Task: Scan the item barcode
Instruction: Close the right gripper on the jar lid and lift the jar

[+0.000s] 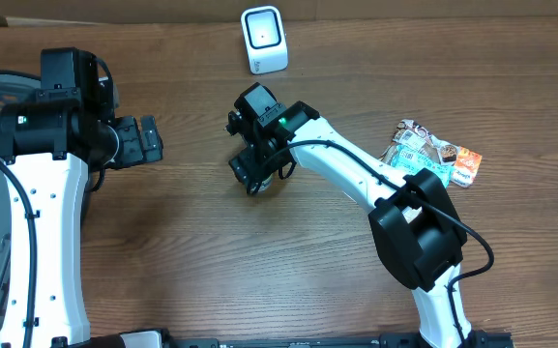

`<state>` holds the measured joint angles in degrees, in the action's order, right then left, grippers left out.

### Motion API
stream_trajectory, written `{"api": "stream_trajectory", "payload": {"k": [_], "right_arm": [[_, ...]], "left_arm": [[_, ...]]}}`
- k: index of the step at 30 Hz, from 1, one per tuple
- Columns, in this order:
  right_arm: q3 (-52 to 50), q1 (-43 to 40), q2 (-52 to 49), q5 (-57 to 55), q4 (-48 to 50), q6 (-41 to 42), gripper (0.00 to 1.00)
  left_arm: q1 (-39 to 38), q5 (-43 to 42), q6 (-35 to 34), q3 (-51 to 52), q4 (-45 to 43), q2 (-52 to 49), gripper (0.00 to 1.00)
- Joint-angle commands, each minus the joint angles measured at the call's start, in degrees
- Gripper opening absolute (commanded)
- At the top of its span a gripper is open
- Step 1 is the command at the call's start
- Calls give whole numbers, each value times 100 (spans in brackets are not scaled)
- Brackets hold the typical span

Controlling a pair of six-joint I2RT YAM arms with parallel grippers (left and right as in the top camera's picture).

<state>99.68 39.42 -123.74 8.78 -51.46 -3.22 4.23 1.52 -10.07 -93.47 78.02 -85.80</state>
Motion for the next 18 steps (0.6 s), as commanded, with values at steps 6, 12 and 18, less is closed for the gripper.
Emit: {"api": "stream_trajectory", "payload": {"k": [6, 12, 18], "right_arm": [[-42, 22, 20, 28, 20, -4, 72], [-42, 20, 20, 26, -42, -2, 57], [177, 20, 28, 44, -474, 343, 55]], "left_arm": [[26, -50, 42, -48, -9, -9, 100], [26, -50, 44, -48, -9, -9, 100], [26, -50, 44, -48, -9, -9, 100]]}}
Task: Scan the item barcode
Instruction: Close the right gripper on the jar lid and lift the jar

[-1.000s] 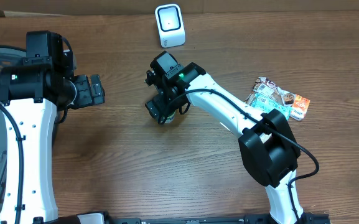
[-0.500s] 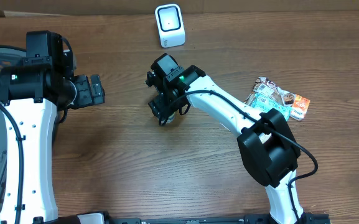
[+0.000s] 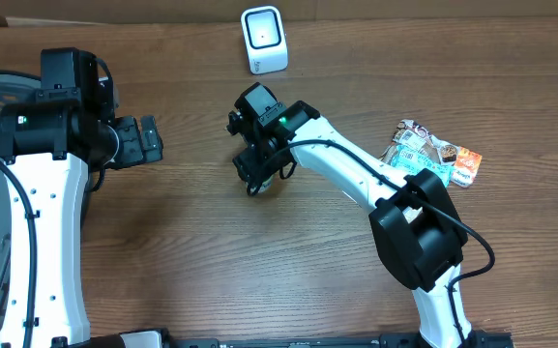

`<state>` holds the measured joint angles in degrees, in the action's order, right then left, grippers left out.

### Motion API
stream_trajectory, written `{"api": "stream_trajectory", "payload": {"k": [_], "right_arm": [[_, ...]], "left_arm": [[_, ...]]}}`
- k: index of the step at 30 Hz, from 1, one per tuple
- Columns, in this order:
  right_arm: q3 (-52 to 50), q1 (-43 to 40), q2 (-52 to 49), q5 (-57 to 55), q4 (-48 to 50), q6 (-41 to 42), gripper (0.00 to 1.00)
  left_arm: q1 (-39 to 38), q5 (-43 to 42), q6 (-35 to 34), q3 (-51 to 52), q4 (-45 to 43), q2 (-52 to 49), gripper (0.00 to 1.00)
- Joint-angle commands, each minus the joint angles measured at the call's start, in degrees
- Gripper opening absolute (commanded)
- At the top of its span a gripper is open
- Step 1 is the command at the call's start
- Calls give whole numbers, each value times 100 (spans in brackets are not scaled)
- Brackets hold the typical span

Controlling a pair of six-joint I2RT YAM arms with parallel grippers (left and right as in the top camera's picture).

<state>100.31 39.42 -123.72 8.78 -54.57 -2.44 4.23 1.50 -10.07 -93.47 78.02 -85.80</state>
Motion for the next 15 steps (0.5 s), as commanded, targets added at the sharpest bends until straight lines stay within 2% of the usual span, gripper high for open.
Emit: {"api": "stream_trajectory", "payload": {"k": [1, 8, 15], "right_arm": [[181, 20, 35, 142, -278, 264, 55], [424, -101, 254, 1325, -603, 254, 54], [424, -636, 704, 3814, -651, -415, 52]], "left_arm": [[26, -48, 44, -48, -9, -9, 100], [26, -48, 44, -48, -9, -9, 100], [26, -48, 44, -48, -9, -9, 99]]}}
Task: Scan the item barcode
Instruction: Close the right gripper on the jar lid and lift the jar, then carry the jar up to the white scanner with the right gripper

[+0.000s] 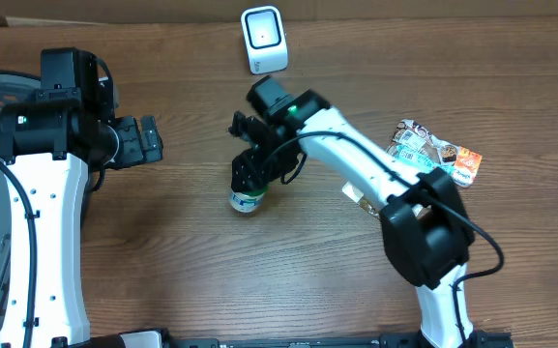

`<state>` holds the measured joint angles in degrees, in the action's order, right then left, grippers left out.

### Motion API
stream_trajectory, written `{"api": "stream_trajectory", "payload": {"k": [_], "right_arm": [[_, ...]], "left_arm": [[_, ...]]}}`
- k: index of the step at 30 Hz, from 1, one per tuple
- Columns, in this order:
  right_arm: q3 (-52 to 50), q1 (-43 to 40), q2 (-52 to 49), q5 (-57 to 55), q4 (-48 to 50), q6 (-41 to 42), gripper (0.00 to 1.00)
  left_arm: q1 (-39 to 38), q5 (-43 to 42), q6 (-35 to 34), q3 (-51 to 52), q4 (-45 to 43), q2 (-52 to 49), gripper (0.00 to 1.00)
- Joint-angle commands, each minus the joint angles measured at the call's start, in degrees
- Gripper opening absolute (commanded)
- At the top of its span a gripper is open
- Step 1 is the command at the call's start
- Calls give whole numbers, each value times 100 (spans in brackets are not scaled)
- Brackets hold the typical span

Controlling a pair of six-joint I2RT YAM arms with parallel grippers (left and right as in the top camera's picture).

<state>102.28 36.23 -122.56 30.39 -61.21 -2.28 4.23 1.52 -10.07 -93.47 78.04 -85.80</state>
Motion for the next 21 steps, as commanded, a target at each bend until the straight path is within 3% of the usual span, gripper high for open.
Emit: {"api": "stream_trajectory", "payload": {"k": [1, 6, 21], "right_arm": [[227, -402, 643, 1921, -2, -514, 52], [227, -1047, 966, 3414, -87, -863, 52], [227, -2485, 1213, 5956, -129, -870, 52]], "left_arm": [[26, -52, 44, -48, -11, -9, 100], [26, -50, 44, -48, -11, -9, 99], [26, -50, 44, -48, -11, -9, 99]]}}
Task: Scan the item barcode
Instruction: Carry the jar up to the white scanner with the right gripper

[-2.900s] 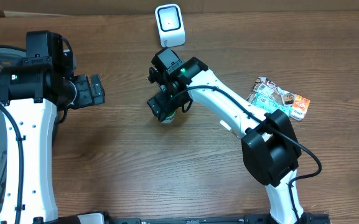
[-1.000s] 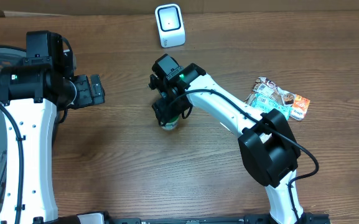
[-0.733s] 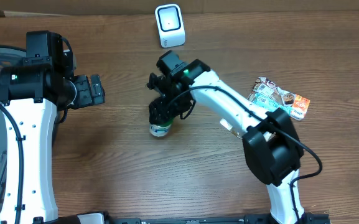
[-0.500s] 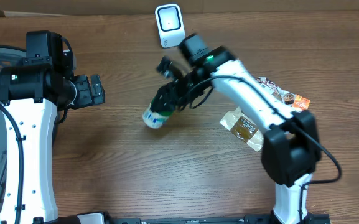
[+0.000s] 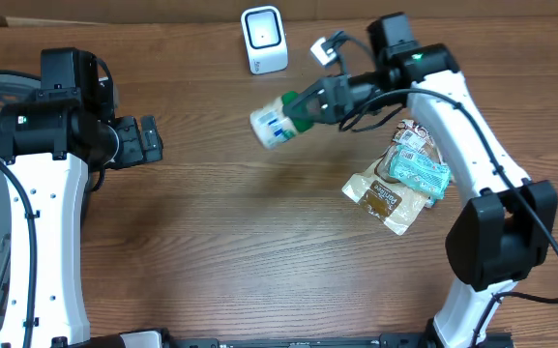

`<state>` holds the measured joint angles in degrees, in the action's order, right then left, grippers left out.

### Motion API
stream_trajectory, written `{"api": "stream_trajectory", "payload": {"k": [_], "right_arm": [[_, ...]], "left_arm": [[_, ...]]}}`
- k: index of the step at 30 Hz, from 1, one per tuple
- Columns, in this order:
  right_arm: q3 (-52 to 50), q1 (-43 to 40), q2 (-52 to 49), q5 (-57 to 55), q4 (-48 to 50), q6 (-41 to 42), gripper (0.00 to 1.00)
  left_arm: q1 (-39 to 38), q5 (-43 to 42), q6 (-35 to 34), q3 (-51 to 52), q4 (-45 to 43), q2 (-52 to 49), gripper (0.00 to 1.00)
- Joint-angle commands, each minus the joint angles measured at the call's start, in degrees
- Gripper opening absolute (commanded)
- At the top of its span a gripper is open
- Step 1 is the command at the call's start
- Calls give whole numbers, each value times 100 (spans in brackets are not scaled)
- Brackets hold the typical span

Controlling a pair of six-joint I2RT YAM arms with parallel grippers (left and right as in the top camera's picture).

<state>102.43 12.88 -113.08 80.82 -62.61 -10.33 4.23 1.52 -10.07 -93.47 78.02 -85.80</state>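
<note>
A white bottle (image 5: pixel 271 125) with a green cap and a blue-printed label hangs tilted on its side above the table. My right gripper (image 5: pixel 309 104) is shut on its cap end. The white barcode scanner (image 5: pixel 263 39) stands at the table's far edge, just beyond and slightly left of the bottle. The bottle's base points left and toward the front. My left gripper (image 5: pixel 151 139) hovers at the left, open and holding nothing, well away from the bottle.
A heap of snack packets (image 5: pixel 417 166) lies under the right arm, with a brown pouch (image 5: pixel 383 198) at its front. A grey basket sits at the left edge beside the left arm.
The right gripper, then low at mid-table on the upright bottle, now holds it raised and tipped sideways, farther back and right, near the scanner. The left arm is unchanged.
The right gripper first hung low over mid-table, covering whatever lay under it, and stayed there. Then the bottle showed upright under its fingers, a little nearer the front. Now the bottle is in the air in front of the scanner. The left arm never moved.
</note>
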Motion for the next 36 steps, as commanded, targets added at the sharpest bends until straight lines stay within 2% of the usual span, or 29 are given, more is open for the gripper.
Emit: {"api": "stream_trajectory", "payload": {"k": [1, 17, 21, 26, 30, 36], "right_arm": [[212, -195, 264, 914, 9, -66, 52], [212, -199, 264, 540, -74, -221, 52], [210, 17, 264, -164, -98, -216, 52], [179, 715, 260, -2234, -201, -181, 50], [179, 1410, 256, -4533, -203, -131, 48], [85, 2245, 85, -7746, 382, 612, 49]], "left_arm": [[26, -50, 44, -48, -9, -9, 99], [26, -50, 44, -48, -9, -9, 100], [26, -50, 44, -48, -9, -9, 100], [26, -50, 44, -48, -9, -9, 99], [26, -50, 44, -48, -9, -9, 99], [26, -52, 44, -48, -9, -9, 100]]}}
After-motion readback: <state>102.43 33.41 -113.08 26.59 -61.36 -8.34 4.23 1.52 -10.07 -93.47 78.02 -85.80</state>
